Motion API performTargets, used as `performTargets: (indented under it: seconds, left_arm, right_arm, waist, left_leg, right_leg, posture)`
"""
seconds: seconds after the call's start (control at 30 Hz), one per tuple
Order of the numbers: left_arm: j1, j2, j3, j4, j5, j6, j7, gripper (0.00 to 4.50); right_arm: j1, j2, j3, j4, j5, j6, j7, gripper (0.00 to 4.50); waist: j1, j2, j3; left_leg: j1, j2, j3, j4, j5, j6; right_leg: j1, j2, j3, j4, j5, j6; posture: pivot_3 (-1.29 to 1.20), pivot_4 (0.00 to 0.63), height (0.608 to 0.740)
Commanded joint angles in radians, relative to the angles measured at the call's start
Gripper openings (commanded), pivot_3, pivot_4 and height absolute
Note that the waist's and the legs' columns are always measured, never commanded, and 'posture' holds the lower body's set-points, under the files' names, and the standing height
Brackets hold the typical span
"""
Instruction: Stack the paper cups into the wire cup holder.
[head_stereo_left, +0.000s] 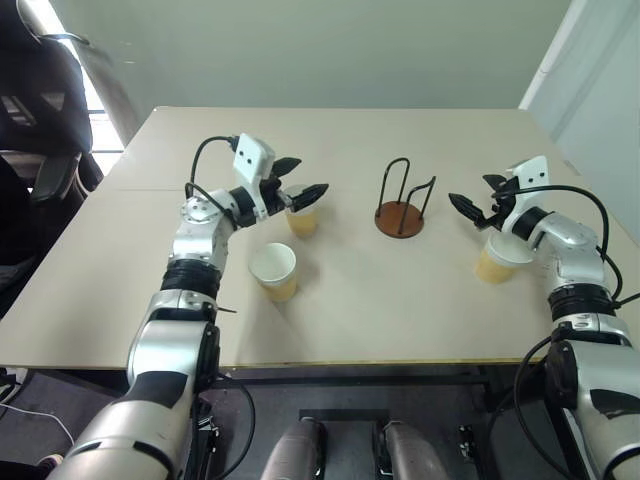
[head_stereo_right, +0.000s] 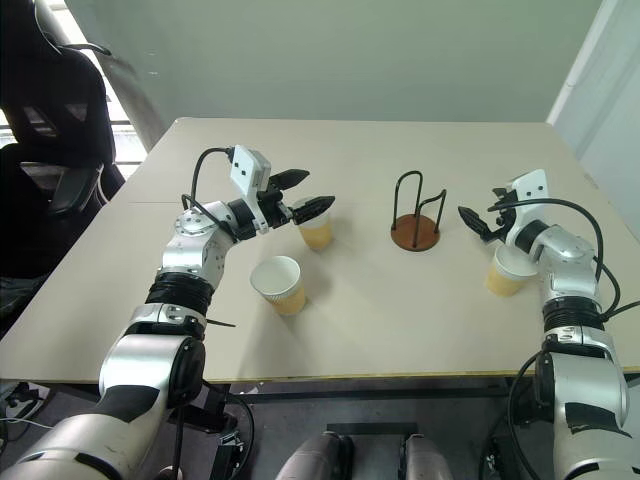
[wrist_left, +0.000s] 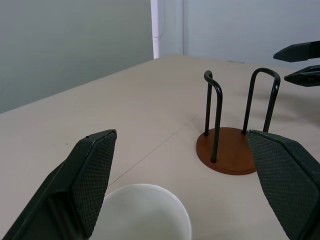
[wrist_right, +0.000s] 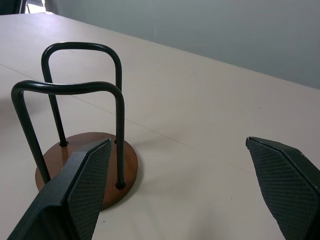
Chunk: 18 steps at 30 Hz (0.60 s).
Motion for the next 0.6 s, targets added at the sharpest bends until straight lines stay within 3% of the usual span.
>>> performTargets:
  seconds: [0.03,0.6]
  left_arm:
    - [-0.029,0.004,0.011,-0.035,-0.004,-0.004,-0.002,4.45]
    - [-0.021,0.013,0.015,-0.063,-0.020,0.040,-0.027,4.45]
  right_arm:
    - [-0.009,-0.005,-0.007,-0.030,0.013,-0.009,-0.005,4.43]
    - [-0.025,0.004,-0.015,-0.011,0.023,-0.007,0.002,4.43]
  waist:
    - [0.000,0.000,0.000]
    - [0.000,0.000,0.000]
  left_leg:
    - [0.000,0.000,0.000,0.000,0.000,0.000]
    - [0.000,0.000,0.000,0.000,0.000,0.000]
  right_leg:
    - [0.000,0.000,0.000,0.000,0.000,0.000]
    - [0.000,0.000,0.000,0.000,0.000,0.000]
  posture:
    - [0.00,0.150,0.740]
    - [0.00,0.150,0.740]
